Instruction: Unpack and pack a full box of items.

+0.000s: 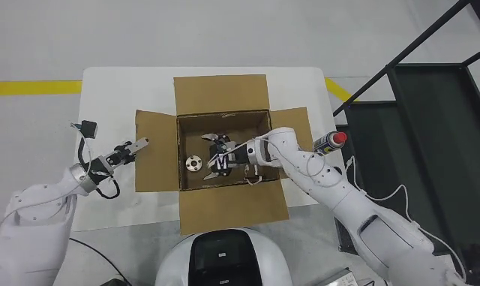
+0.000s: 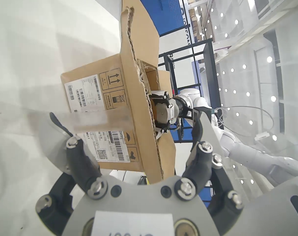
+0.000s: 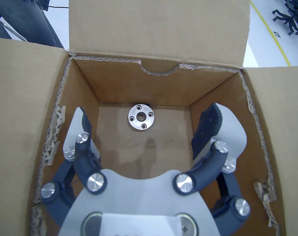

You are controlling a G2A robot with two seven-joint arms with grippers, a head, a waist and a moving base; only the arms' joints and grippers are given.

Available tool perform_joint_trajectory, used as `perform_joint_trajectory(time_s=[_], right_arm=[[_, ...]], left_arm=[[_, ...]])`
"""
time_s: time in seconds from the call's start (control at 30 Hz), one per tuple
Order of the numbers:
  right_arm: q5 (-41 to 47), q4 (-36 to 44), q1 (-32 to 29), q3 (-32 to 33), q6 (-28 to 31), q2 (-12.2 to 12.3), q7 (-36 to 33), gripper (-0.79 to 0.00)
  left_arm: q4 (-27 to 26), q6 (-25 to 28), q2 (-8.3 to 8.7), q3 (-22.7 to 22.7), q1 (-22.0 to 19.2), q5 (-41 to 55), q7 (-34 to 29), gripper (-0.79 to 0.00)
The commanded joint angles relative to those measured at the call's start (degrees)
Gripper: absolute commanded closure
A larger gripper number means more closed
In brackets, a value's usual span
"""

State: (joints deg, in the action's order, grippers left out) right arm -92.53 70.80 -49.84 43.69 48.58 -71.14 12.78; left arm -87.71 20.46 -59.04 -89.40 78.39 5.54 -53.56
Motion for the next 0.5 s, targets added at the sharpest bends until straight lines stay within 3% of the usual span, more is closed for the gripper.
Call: perform_joint_trajectory(time_s=[0.0,0.3,0.47], right_arm=[[0.96,4.04,-2.84,2.38,-0.43,0.93,-3.0,-0.785],[3.64,13.59,-9.68,7.12,-0.61,2.85,-12.96,-0.785],[4.34,14.46,-9.54,7.15,-0.79,2.83,-14.55,-0.785]], left_arm=[[0.24,-0.4,0.01,1.24,-0.92,0.24,-1.7,-0.785],[2.48,-1.79,-0.38,6.15,-4.79,4.06,-4.48,-0.785],[4.66,-3.12,-0.19,5.11,-6.8,7.83,-5.6,-0.785]])
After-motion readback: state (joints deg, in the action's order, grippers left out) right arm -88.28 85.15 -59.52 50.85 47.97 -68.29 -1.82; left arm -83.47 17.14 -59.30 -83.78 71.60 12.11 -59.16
